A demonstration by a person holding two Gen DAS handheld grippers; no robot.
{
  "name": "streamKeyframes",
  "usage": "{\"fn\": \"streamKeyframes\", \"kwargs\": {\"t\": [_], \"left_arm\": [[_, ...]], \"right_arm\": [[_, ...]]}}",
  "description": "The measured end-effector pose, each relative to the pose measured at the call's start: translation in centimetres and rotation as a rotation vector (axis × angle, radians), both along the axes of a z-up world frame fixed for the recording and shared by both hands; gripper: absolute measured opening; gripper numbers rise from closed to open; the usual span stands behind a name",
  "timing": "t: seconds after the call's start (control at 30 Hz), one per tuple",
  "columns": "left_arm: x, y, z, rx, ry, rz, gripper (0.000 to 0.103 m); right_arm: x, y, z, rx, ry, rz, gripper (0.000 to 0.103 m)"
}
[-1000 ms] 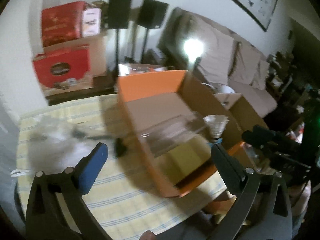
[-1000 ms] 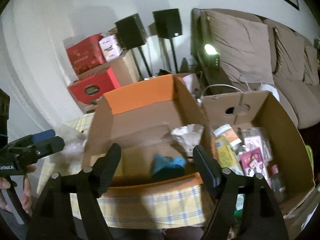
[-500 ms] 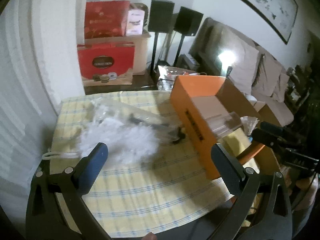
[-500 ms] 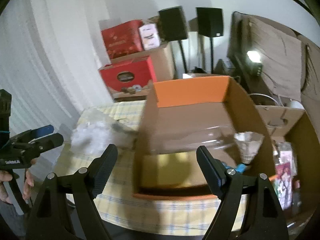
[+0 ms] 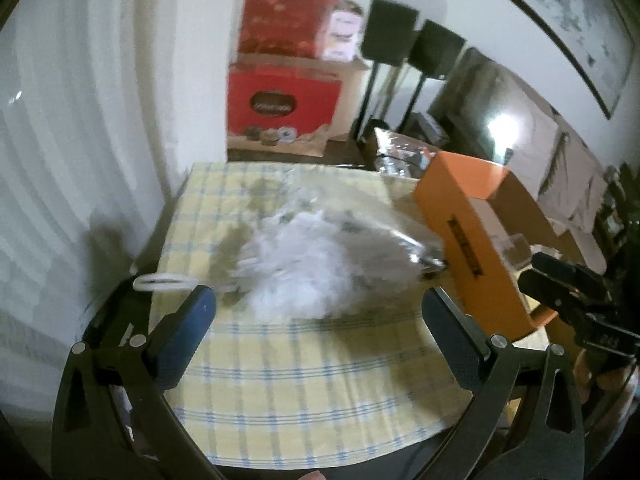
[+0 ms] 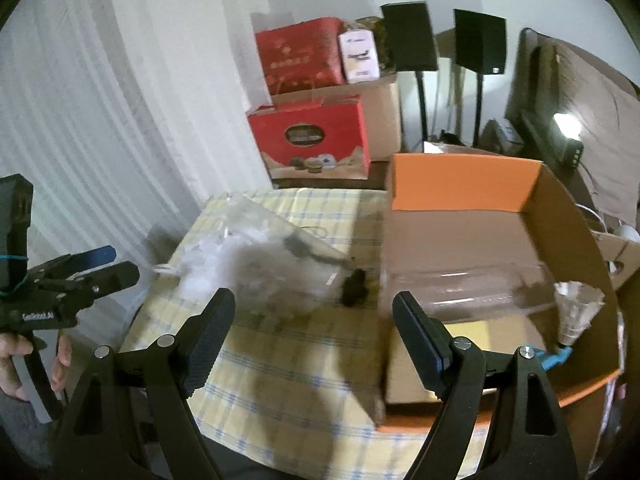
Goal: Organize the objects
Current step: 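Grasp the clear plastic bag with feather duster using both grippers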
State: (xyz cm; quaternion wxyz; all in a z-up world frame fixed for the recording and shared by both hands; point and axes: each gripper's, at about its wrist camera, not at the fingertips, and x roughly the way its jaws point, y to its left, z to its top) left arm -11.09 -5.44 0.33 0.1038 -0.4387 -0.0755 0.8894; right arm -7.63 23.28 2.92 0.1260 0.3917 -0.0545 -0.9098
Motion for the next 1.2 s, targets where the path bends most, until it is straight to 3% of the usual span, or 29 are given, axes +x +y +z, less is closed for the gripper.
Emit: {"fn": "streamKeyframes", "kwargs": {"t": [0.23, 0.47, 0.8, 0.93, 1.2], "left_arm": [[-1.4, -2.6, -3.5, 0.045, -0.045, 0.054, 0.100], [-3.2, -3.5, -6.3, 0.070, -0.089, 0.075, 0.096], [-6.3, -3.4, -5.9, 0.141, -0.089, 0.066, 0.096], [-8.2, -2.4, -5.2, 0.175, -0.090, 0.038, 0.095], [-12.0, 0.8, -6.2, 0.246, -0.172, -0.018, 0.072]], "right_arm": [[-2.0, -2.1, -3.3, -0.048, -0.062, 0.018, 0.082], [-3.6, -3.6, -6.0, -0.029, -0.105, 0.027, 0.081], [-6.1, -3.2, -5.4, 0.012, -0.084, 0.008, 0.081], [-7.4, -3.6, -5.1, 0.079, -0.067, 0.023, 0.081], [-9.3, -4.5, -5.6, 0.147, -0.071, 0.045, 0.079]]}}
